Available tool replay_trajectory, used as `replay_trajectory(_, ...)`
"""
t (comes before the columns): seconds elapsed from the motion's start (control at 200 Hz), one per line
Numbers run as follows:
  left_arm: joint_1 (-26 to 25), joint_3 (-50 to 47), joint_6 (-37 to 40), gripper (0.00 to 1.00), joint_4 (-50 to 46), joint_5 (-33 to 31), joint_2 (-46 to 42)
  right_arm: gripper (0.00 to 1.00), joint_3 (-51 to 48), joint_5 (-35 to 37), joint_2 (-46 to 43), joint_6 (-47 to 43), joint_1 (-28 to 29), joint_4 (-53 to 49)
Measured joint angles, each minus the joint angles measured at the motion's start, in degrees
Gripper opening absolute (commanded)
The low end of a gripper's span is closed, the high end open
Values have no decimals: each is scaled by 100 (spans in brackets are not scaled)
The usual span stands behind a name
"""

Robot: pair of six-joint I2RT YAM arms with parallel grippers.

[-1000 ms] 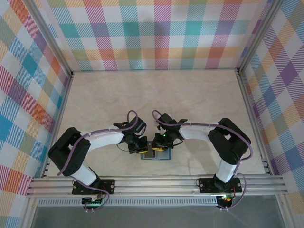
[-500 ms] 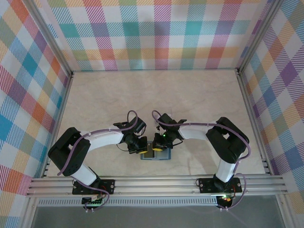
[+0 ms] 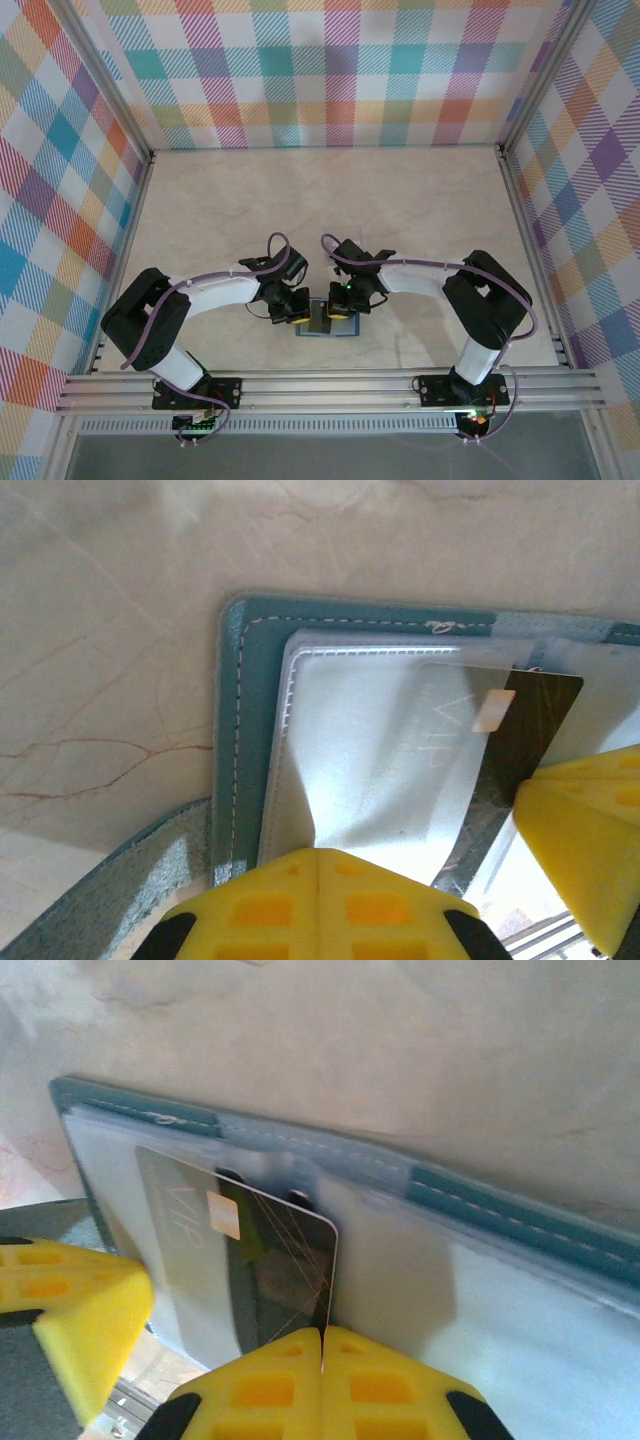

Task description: Take the credit cards out of the card holder

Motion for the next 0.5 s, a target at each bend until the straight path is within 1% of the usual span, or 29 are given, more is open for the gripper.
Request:
replay_trajectory(0.095,0,0,0,6,0,-2,0,1,0,66,-46,-7,0,-125)
replay_trajectory(0.165,0,0,0,6,0,0,0,13,0,61,-96,-2,0,-140)
replay_trajectory(0.245,0,0,0,6,0,0,2,21,0,20,-138,7,0,-61)
replay_trajectory(0.375,0,2,0,6,2,2,11,25,-33,-111,-136,94,0,199)
replay_trajectory(0.5,0,2,0,5,-2,2,11,26,-81,-157,-116,146,0,352)
